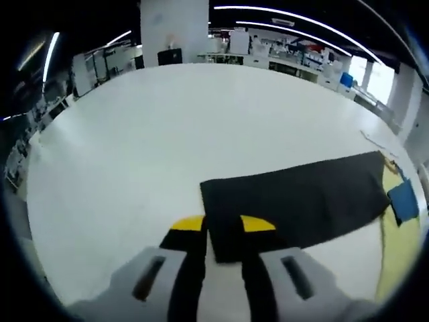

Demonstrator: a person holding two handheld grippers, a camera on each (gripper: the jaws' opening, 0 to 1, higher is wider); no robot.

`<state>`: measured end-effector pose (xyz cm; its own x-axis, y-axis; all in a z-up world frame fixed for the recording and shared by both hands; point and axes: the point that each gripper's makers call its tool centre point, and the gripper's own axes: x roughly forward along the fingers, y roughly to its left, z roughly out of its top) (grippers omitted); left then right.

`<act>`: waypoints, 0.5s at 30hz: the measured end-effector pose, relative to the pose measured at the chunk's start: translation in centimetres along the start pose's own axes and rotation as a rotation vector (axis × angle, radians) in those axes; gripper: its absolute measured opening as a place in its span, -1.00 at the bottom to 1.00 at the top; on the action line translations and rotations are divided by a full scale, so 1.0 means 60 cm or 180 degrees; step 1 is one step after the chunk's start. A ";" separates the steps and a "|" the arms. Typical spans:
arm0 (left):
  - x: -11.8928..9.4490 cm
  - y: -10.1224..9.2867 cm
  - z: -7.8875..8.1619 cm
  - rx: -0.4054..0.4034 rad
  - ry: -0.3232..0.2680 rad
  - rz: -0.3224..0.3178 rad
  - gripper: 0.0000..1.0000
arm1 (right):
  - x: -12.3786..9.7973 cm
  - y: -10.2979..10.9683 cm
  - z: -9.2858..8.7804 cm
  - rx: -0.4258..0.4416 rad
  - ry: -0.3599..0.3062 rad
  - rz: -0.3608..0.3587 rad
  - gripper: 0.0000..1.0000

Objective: Fold the garment on the visible template until the final outline fits inside the template.

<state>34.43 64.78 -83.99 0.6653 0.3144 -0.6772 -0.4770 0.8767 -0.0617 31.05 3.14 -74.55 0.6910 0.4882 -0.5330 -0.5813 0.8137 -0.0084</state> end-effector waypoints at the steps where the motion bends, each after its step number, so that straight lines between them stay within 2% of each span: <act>1: 0.000 0.004 0.000 -0.0035 0.0008 0.0024 -0.80 | -0.001 0.000 0.001 0.0015 -0.0011 0.0002 0.98; 7: 0.000 0.002 -0.001 -0.0020 0.0048 0.0038 -0.82 | -0.007 0.002 0.007 0.0003 -0.0055 0.0020 0.98; 10: 0.007 -0.008 0.001 -0.0068 0.0065 -0.0048 -0.93 | -0.009 0.002 0.014 -0.0013 -0.0082 0.0025 0.98; 15: 0.004 -0.014 -0.001 -0.0124 0.0091 -0.0040 -0.98 | -0.010 0.000 0.016 -0.0026 -0.0092 0.0015 0.98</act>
<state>34.93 64.11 -84.13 0.6549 0.2923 -0.6969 -0.4912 0.8655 -0.0986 31.05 3.18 -73.43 0.7004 0.5010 -0.5084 -0.5879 0.8088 -0.0129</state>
